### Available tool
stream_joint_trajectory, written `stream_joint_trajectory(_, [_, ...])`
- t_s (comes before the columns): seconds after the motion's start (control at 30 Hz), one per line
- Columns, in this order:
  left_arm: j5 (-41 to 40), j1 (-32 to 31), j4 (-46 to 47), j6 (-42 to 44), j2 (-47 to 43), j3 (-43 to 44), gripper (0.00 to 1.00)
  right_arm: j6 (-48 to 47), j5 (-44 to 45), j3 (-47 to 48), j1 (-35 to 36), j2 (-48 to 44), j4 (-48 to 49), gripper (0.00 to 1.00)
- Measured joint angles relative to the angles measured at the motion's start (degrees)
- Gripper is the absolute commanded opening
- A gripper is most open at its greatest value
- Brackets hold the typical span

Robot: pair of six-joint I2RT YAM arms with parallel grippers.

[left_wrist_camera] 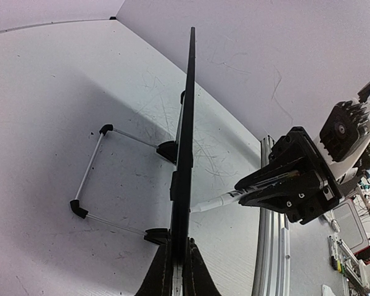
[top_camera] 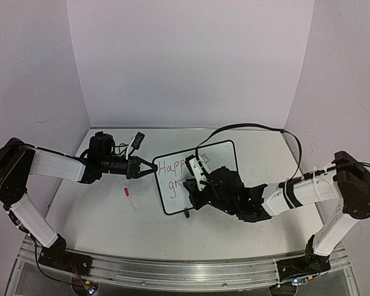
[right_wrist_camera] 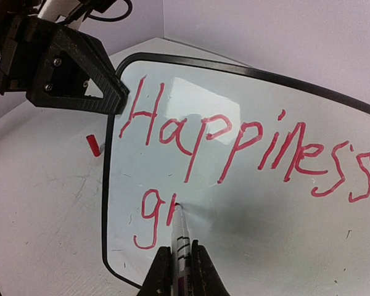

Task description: Write a sentence on the whiteboard

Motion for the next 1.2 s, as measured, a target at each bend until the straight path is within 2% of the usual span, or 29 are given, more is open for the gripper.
stream_joint_trajectory(0.23, [-0.07, 0.00, 0.00, 0.00, 0.00, 0.00, 0.00, 0.55, 0.82, -0.72, 0.05, -0.66, 0.62, 0.00])
stream_joint_trajectory(0.47, [0.06, 0.00, 0.00, 0.02, 0.00, 0.00, 0.00, 0.13, -0.23, -9.86, -1.44, -10.50, 4.42, 0.00])
stream_joint_trajectory(0.8, [0.19, 0.00, 0.00, 0.04, 0.00, 0.02, 0.00, -2.58, -8.33, -5.68, -2.75, -3.83, 5.97, 0.00])
stream_joint_trajectory(1.2, [0.22, 0.00, -0.02, 0.20, 0.00, 0.02, 0.00, -2.07, -4.19, -4.80, -2.73, -3.14, 5.47, 0.00])
